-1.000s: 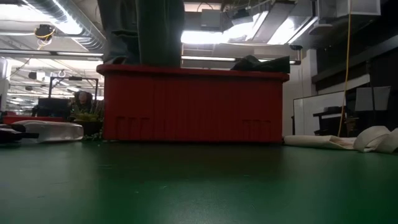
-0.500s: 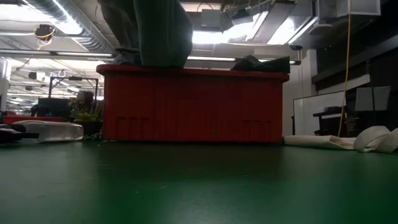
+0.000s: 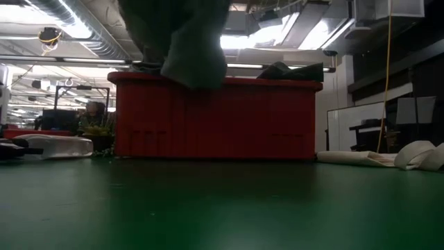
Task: Fold Laundry from Bin
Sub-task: Fold the blue pants
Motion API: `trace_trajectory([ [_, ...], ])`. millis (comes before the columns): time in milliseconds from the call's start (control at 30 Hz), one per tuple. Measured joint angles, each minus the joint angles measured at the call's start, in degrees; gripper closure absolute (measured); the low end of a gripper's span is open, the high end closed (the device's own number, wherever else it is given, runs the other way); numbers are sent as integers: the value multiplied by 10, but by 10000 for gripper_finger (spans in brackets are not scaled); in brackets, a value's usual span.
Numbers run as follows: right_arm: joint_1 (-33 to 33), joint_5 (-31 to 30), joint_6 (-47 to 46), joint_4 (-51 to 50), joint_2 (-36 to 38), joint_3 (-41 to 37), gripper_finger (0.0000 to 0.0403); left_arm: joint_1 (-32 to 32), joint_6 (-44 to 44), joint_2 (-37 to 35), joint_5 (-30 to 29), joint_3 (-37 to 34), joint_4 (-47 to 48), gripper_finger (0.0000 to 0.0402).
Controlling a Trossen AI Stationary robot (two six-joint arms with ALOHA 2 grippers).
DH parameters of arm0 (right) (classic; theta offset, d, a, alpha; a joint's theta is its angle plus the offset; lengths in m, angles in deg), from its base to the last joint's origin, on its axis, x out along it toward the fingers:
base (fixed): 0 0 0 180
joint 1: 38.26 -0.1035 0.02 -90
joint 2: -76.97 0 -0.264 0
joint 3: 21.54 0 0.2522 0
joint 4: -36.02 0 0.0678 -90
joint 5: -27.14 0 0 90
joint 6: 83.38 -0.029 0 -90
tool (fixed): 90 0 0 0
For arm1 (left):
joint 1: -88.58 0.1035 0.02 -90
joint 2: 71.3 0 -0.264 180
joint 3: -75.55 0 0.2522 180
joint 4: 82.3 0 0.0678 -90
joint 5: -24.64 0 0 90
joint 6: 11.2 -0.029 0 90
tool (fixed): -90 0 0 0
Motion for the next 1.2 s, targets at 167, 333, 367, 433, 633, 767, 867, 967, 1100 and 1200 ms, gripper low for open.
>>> trace_trajectory([
  [167, -14, -27, -224, -197, 0, -20, 371, -65, -26, 108, -33, 0, -70, 401],
  [333, -8, 42, -375, -336, 0, -51, 371, -109, -39, 216, -55, 0, -169, 401],
  [367, -8, 65, -393, -359, 0, -57, 371, -115, -39, 235, -58, 0, -186, 401],
  [433, -3, 111, -421, -396, 1, -72, 371, -127, -40, 273, -62, 0, -218, 401],
  [633, 13, 283, -471, -469, 2, -122, 371, -153, -40, 363, -64, 0, -280, 401],
  [767, 22, 377, -468, -464, 1, -160, 369, -165, -76, 399, -73, 0, -284, 401],
  [867, 22, 420, -468, -459, 1, -180, 363, -175, -105, 417, -97, 0, -283, 401],
  [967, 22, 430, -467, -449, 1, -190, 353, -185, -131, 421, -132, 0, -280, 401],
  [1100, 23, 433, -467, -445, 1, -190, 347, -200, -156, 417, -198, 0, -280, 401],
  [1200, 27, 435, -467, -433, 1, -190, 346, -205, -163, 415, -225, 0, -298, 398],
])
